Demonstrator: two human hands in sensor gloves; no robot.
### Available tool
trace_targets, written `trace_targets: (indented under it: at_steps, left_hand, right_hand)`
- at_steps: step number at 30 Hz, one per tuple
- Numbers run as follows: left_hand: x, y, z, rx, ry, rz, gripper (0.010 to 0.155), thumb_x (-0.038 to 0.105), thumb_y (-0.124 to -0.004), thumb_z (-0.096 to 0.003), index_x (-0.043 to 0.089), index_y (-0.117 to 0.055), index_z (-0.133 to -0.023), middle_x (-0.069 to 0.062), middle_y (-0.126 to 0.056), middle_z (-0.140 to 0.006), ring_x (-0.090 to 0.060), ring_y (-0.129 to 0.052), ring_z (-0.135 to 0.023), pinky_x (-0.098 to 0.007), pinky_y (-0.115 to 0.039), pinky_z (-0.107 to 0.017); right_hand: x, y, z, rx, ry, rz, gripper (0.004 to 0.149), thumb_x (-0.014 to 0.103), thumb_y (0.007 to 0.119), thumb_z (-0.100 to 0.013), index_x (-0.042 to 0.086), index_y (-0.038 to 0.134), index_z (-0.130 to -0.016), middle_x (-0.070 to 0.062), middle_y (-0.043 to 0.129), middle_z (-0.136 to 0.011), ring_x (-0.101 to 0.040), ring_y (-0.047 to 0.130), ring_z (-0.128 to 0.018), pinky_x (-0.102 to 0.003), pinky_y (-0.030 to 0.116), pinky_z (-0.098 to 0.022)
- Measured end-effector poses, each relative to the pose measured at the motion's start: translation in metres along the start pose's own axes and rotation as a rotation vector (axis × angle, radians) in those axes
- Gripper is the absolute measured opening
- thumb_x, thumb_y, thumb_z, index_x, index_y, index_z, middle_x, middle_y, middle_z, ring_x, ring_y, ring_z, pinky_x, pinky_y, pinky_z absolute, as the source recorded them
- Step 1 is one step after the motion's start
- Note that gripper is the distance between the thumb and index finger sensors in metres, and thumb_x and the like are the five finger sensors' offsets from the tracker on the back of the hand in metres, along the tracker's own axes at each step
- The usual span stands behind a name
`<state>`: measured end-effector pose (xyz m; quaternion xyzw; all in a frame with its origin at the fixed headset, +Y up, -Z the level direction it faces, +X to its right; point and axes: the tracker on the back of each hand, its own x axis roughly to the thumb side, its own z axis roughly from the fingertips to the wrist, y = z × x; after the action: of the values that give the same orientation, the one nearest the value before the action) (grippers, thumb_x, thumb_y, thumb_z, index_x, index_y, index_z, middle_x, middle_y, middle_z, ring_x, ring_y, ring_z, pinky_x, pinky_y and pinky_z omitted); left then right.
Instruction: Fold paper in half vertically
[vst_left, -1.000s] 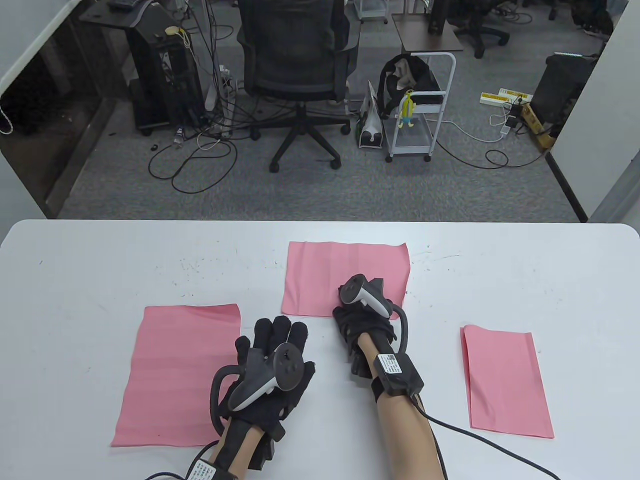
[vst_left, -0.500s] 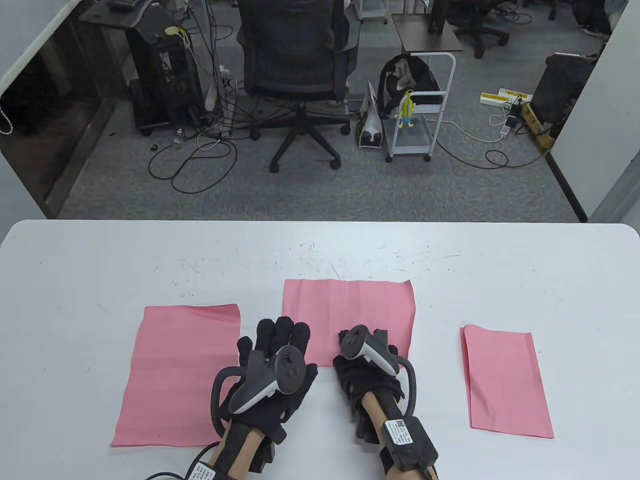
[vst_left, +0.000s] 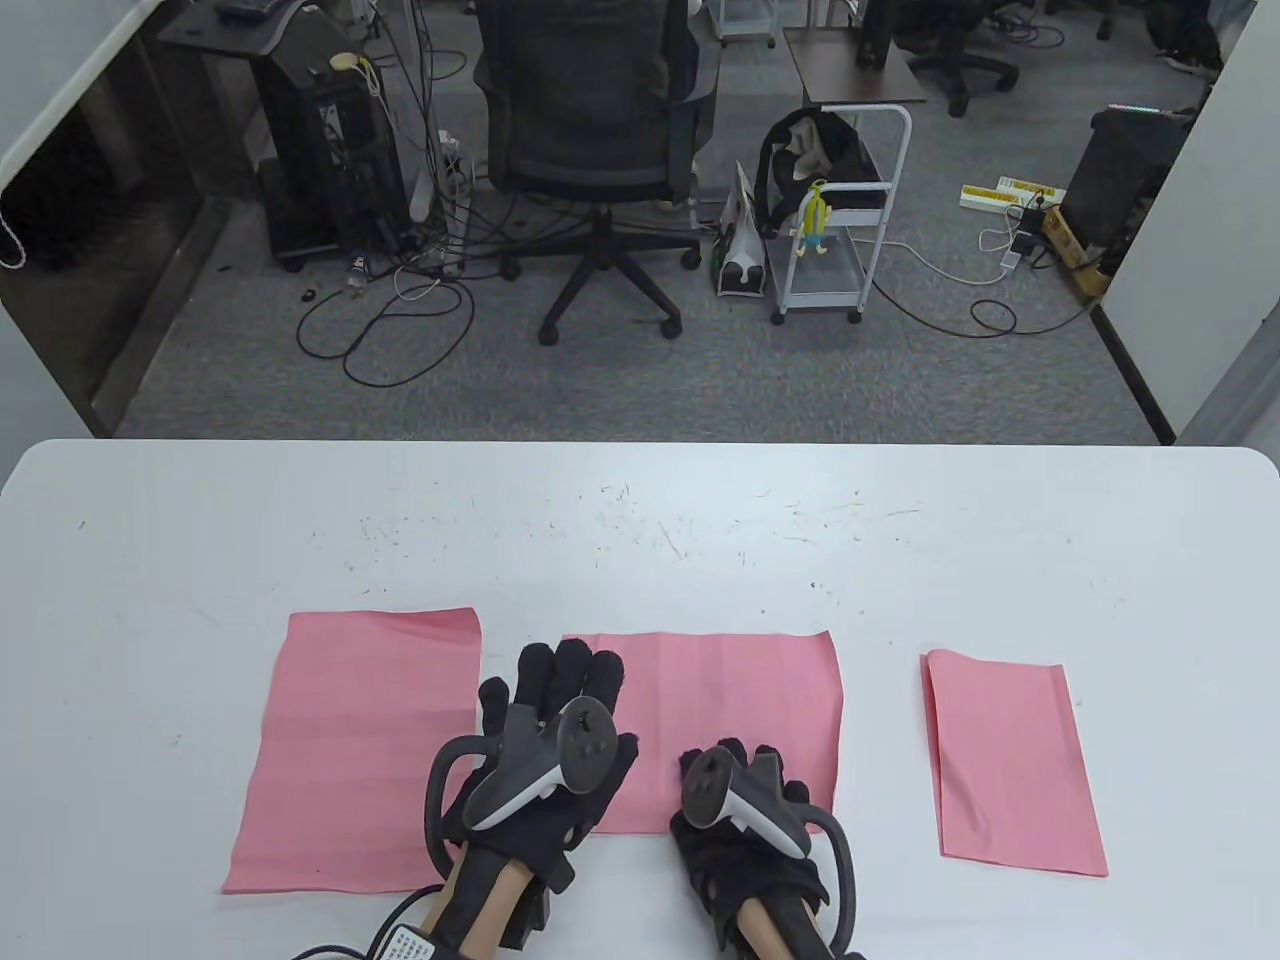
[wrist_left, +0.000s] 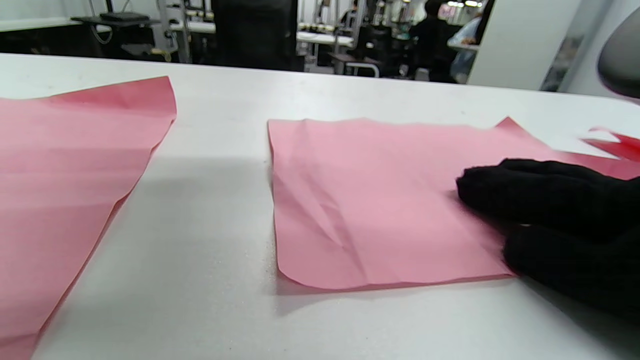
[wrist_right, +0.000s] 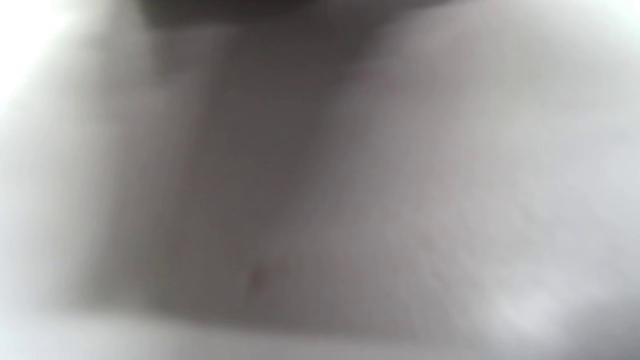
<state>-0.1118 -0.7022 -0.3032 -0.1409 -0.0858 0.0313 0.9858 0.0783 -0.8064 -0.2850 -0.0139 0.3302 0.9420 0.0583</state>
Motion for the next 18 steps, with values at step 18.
trace_targets:
  at_steps: [18]
  left_hand:
    - [0.003,-0.071,-0.038,-0.276,0.027,-0.091,0.077,0.067,-0.039,-0.0537,0.038,-0.001,-0.115,0.004,0.002,-0.127,-0.033,-0.001,-0.117,-0.065,-0.019,-0.084]
  right_hand:
    - [0.0,0.003,0.002,-0.014,-0.016,0.023,0.065,0.055,0.048,-0.051,0.043,0.012,-0.104,0.001,0.001,-0.114,-0.037,0.003,-0.105,-0.062,0.018,-0.075]
